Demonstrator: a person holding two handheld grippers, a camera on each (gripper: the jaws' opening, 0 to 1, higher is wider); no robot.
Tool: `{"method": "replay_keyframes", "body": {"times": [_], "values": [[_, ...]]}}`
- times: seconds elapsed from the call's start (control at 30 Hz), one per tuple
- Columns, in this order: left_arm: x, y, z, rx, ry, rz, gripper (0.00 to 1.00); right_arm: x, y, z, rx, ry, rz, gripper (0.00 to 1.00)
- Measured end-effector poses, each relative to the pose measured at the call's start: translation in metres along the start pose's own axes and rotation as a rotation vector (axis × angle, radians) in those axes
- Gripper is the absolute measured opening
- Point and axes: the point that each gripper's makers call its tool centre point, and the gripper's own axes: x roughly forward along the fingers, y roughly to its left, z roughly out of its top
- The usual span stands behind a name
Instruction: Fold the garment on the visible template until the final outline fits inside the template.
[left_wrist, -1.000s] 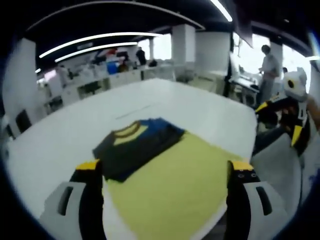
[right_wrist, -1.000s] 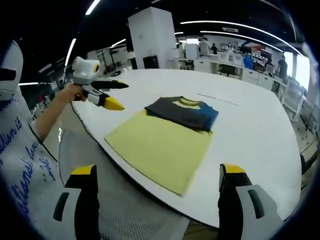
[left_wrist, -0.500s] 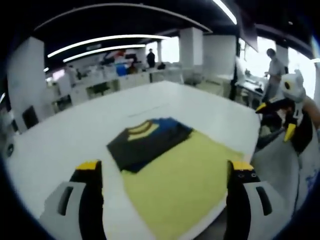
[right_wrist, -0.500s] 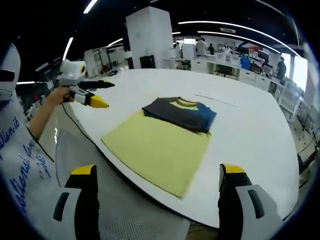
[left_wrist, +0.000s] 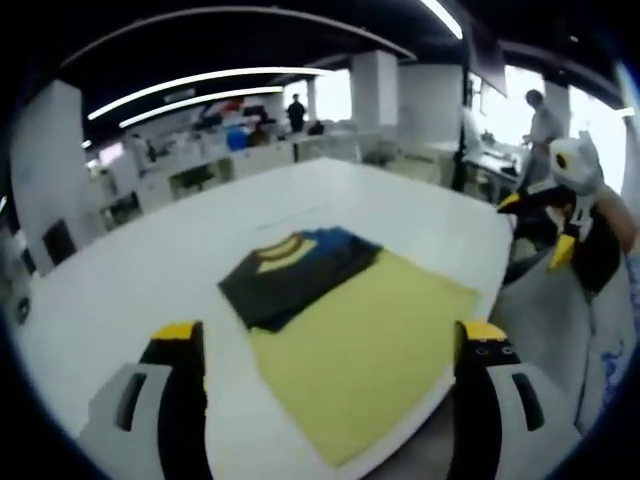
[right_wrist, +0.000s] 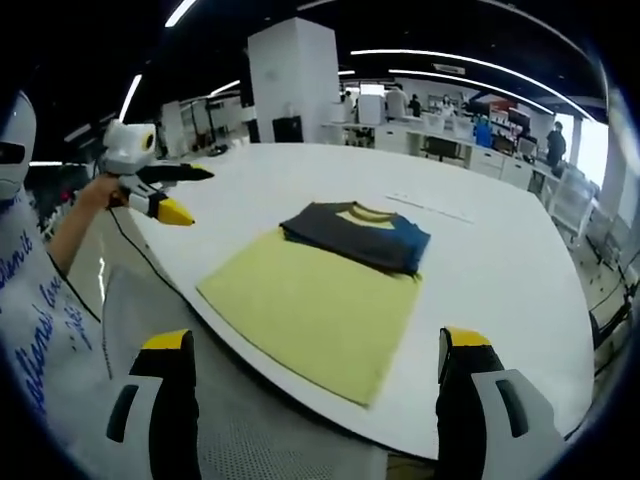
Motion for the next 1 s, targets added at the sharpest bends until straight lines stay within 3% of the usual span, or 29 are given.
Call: {"method": "replay_keyframes", "body": {"times": [0.53,1.0], "values": [[-0.024,-0.005,-0.007,-0.029,-0.024,-0.014,1.0,-0.002,0.0,0.009,-0.009,-0.031,-0.059,1.0],[-0.036,-0.002,-0.016,-0.004,-0.003,-0.019,1.0,-0.009,0.005,0.0,0.021,-0.023,-0.104,1.0]]}}
